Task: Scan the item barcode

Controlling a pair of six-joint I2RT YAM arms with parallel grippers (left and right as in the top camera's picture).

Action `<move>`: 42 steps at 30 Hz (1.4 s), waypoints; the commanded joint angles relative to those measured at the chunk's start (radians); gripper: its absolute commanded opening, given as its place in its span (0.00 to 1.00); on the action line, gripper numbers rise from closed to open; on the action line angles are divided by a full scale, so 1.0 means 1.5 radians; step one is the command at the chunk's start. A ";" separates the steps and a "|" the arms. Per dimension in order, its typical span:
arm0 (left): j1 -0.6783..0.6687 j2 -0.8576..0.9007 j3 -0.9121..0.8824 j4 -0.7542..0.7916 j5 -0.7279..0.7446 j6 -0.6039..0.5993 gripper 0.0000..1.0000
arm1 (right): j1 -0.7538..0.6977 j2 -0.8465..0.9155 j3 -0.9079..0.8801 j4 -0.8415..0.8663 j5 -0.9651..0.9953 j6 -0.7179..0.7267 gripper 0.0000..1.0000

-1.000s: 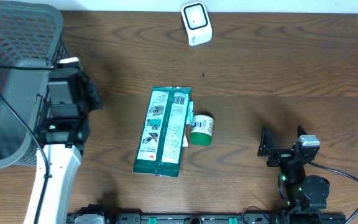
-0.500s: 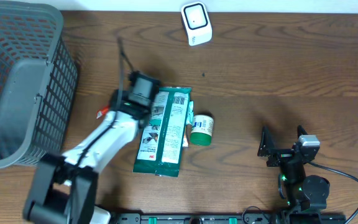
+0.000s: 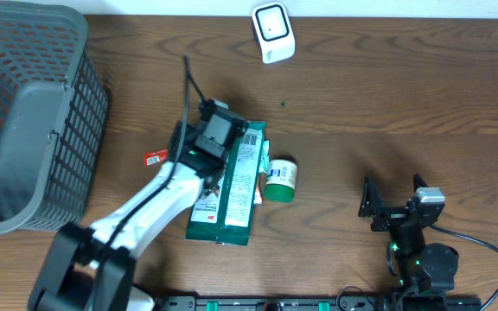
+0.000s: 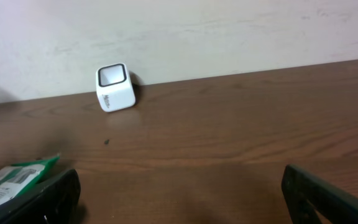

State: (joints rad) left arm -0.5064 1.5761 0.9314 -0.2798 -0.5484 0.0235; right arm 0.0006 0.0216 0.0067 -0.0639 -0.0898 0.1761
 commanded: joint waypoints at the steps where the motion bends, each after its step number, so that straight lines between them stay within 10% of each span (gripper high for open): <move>1: 0.033 -0.072 0.015 0.004 0.104 -0.064 0.64 | -0.004 -0.001 -0.001 -0.003 0.001 0.007 0.99; 13: 0.187 -0.200 0.015 -0.103 0.306 -0.197 0.64 | -0.004 -0.001 -0.001 -0.003 0.002 0.007 0.99; 22: 0.200 -0.198 0.014 -0.207 0.308 -0.196 0.86 | -0.004 -0.001 -0.001 -0.003 0.001 0.007 0.99; 42: 0.200 -0.197 0.014 -0.210 0.308 -0.197 0.87 | -0.004 0.100 -0.001 -0.003 0.002 0.007 0.99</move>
State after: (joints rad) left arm -0.2104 1.2747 0.9337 -0.5915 -0.0872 -0.2657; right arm 0.0006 0.1539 0.0067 -0.0639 -0.0895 0.1761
